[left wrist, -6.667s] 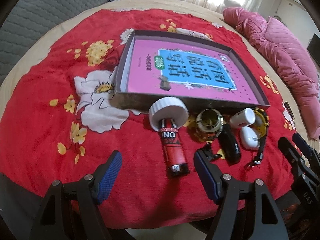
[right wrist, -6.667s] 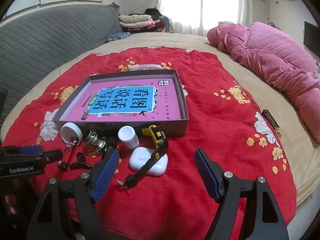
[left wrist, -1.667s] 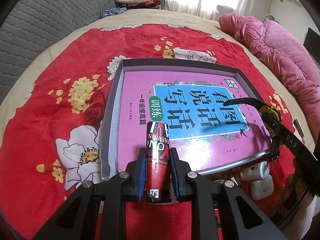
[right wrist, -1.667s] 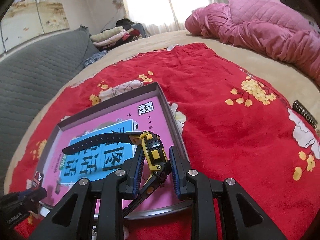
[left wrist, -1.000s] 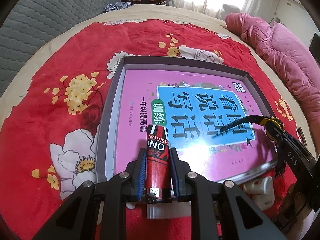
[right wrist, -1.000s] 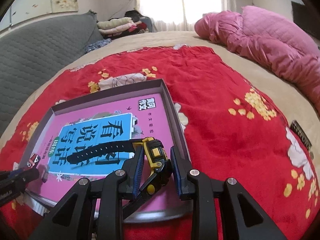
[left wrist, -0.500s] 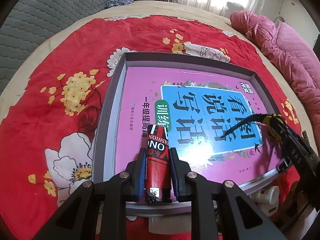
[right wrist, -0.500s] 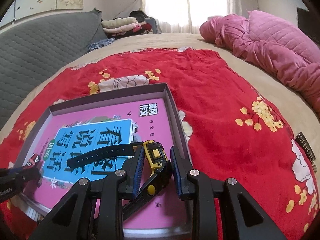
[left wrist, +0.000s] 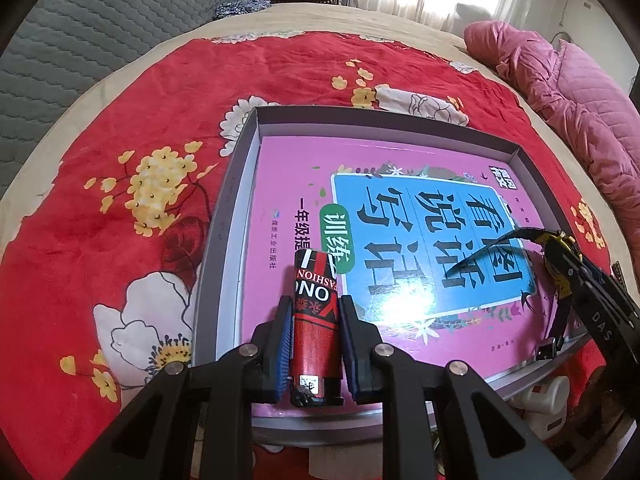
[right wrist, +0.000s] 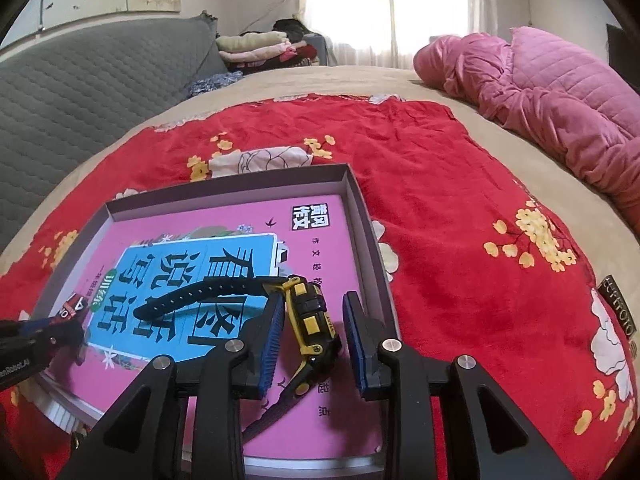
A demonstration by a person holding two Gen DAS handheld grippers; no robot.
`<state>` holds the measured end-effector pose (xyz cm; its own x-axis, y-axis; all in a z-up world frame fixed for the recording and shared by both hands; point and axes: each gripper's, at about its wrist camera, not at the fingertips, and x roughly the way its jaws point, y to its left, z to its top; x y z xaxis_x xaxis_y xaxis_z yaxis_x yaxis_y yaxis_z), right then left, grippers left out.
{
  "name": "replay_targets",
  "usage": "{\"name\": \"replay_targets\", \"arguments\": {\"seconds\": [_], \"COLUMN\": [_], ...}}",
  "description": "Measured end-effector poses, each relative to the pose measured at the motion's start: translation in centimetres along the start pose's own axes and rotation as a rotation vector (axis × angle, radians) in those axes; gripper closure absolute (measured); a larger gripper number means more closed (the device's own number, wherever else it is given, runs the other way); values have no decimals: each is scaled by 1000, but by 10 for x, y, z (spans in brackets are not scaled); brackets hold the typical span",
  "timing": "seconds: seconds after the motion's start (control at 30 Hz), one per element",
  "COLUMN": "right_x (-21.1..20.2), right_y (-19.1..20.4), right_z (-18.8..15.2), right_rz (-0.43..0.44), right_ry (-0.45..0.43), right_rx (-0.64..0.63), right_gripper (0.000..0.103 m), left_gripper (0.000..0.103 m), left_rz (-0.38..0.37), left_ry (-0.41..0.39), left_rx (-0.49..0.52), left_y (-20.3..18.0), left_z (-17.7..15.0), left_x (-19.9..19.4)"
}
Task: Organize rigid objects
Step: 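Lower the watch onto the book in the box and open the right tool, then lower the red lighter into the box and open the left tool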
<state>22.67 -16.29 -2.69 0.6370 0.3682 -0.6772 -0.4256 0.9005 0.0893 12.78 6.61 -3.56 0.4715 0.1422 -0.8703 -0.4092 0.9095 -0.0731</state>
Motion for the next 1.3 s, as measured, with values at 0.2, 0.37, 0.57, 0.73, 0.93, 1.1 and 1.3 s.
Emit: {"name": "replay_targets", "arguments": {"seconds": [0.2,0.37,0.57,0.73,0.93,1.1,1.3], "right_x": [-15,-31,-42,-48,-54,-59,-67], "right_y": [-7,-16,-25,-29,-30,-29,-25], "right_z": [-3,-5,-6,-10,-14,-16,-19], "right_rz": [36,75,71,65,46,33,25], "right_ry": [-37,-74,-87,-75,-69,-75,-89], "right_rx": [-1,16,34,39,29,22,11], "right_gripper": [54,53,52,52,52,52,44], "left_gripper": [81,81,81,81,81,81,81], "left_rz": [1,2,18,24,17,5,0], "left_ry": [-9,-12,-13,-10,-5,-5,-9], "left_rx": [-2,1,4,13,0,-16,-4], "left_y": [0,1,2,2,8,14,14], "left_z": [-2,-2,-1,-1,-2,-5,-7], "left_x": [0,-1,0,0,-2,-3,-4]}}
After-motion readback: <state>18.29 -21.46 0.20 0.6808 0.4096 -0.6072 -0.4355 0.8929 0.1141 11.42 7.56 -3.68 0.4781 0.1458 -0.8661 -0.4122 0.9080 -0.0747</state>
